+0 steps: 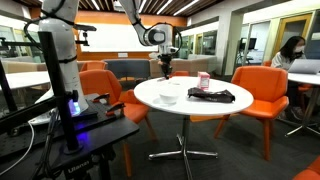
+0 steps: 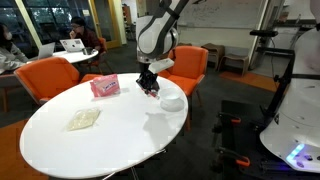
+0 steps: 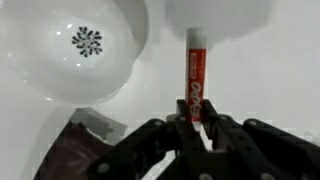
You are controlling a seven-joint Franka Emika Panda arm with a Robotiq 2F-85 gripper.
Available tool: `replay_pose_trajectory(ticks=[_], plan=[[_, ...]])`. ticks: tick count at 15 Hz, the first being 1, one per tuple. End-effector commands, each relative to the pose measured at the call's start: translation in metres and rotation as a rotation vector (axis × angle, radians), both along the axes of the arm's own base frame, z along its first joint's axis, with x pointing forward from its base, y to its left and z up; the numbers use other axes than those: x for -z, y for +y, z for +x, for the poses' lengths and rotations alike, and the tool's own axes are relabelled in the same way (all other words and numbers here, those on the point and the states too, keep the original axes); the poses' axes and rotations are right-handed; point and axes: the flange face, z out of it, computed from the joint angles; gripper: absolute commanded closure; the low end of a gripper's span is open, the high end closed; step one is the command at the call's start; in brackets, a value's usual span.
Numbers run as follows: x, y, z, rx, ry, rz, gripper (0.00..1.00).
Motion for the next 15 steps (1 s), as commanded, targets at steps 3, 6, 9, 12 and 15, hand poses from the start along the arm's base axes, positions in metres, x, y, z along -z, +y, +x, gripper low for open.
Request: replay_pose_trajectory(ticks=[3, 6, 9, 12, 15], plan=[[-0.014, -0.067, -0.012, 0.068, -0.069, -0.039, 0.95], [-0.007, -0.085, -0.015, 0.072, -0.06, -0.039, 0.95], [0.005, -0.085, -0.021, 0.064, -0.046, -0.05, 0.95], [0.014, -0.09, -0.028, 0.064, -0.052, -0.073, 0.95], [0.022, -0.095, -0.038, 0.047, -0.051, -0.108, 0.95]])
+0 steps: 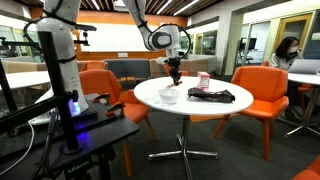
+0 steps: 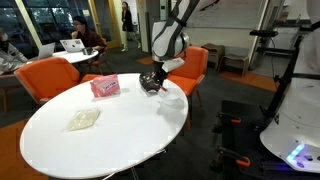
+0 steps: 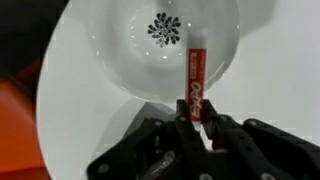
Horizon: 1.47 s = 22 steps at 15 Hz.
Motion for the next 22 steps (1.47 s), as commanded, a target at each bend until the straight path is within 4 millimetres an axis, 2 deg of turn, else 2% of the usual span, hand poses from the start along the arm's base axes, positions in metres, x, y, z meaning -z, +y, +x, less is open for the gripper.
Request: replay_pose_trajectory(ticks=[1, 7, 8, 10, 12, 16, 19, 22], plan=[[0.004, -0.004, -0.012, -0.026, -0.012, -0.047, 0.95], [0.021, 0.001, -0.03, -0.035, 0.037, -0.04, 0.95], [0.022, 0.002, -0.032, -0.032, 0.045, -0.043, 0.56], [0.023, 0.002, -0.035, -0.031, 0.054, -0.044, 0.49], [0.017, 0.005, -0.038, -0.042, 0.07, -0.025, 0.33], [-0.017, 0.024, -0.039, -0.097, 0.065, 0.016, 0.02], [-0.061, 0.057, -0.046, -0.22, 0.102, 0.141, 0.0], [-0.109, 0.075, -0.063, -0.328, 0.197, 0.169, 0.0]])
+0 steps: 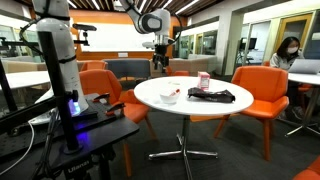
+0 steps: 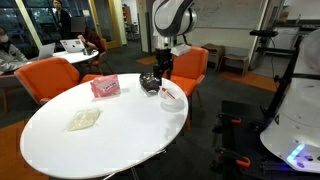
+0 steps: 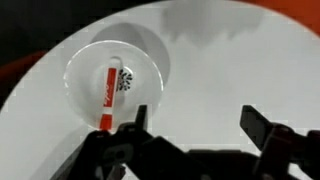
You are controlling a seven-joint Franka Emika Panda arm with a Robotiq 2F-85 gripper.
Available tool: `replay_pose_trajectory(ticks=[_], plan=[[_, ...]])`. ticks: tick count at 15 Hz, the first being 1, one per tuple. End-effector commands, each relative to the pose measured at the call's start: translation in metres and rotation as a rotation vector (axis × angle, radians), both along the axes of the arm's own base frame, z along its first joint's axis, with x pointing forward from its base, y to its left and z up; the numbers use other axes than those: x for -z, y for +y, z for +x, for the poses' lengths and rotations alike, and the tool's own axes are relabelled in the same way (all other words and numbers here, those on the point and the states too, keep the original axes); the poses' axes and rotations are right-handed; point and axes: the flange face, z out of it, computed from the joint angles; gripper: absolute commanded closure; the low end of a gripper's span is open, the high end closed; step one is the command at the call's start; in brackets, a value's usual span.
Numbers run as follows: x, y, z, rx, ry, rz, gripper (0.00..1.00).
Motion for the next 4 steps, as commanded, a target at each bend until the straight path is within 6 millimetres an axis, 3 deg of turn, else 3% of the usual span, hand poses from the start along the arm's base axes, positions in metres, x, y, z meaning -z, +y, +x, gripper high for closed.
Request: replay_pose_trajectory(ticks=[1, 4], plan=[[-0.047, 0.009, -0.027, -0.106, 0.071, 0.001, 0.0], [-0.079, 0.014, -0.036, -0.149, 0.061, -0.073, 0.0]])
